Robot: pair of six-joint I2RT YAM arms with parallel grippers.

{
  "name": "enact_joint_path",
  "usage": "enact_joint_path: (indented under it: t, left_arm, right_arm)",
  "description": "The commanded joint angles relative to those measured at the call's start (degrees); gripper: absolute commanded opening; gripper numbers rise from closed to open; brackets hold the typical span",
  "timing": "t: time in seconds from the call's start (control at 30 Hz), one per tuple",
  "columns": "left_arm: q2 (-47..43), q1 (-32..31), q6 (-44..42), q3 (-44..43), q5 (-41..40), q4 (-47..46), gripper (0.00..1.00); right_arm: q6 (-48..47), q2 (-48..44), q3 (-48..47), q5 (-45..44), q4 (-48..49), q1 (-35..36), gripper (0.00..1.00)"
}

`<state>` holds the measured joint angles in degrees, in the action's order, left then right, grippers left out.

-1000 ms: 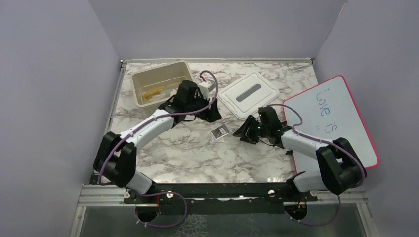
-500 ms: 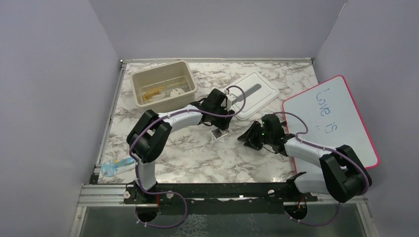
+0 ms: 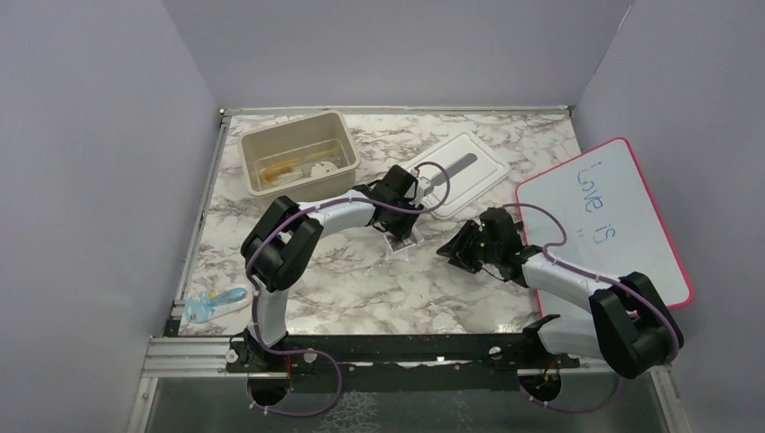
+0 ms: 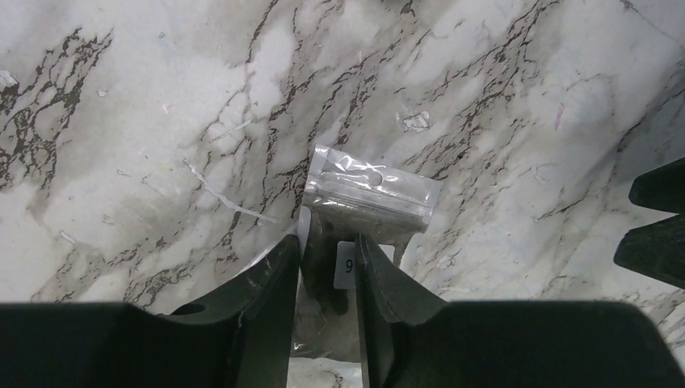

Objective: Organize the chemistry lab equipment

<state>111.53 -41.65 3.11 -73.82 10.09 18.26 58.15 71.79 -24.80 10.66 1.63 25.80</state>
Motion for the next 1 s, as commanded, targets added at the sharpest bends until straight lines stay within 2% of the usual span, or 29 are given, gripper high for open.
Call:
enact_joint_path:
  t: [0.0, 0.1, 0.17, 0.47, 0.97]
  left_arm:
    - [1.6, -0.3, -0.7, -0.7, -1.3, 2.8, 0.27]
    - [0.7, -0.2, -0.7, -0.8, -1.5, 3.1, 0.14]
    - [0.0, -0.2, -0.5, -0.9, -1.6, 3.1, 0.09]
    - [-3.7, -0.2, -1.8, -2.8, -4.5, 4.4, 0.04]
    - [-8.0, 1.6, -5.0, -6.8, -8.1, 7.2, 0.03]
  right_arm:
    - [-1.0, -1.5, -0.7, -2.3, -1.5, -0.1, 0.5]
    - [-1.0, -2.2, -0.8, -2.5, -1.5, -0.1, 0.5]
    - [-1.1, -2.6, -1.0, -2.6, -2.9, -0.1, 0.5]
    - [-1.0, -4.5, -1.2, -3.0, -4.2, -0.1, 0.5]
    - [-0.9, -6.2, -0.8, -2.7, -4.8, -0.1, 0.5]
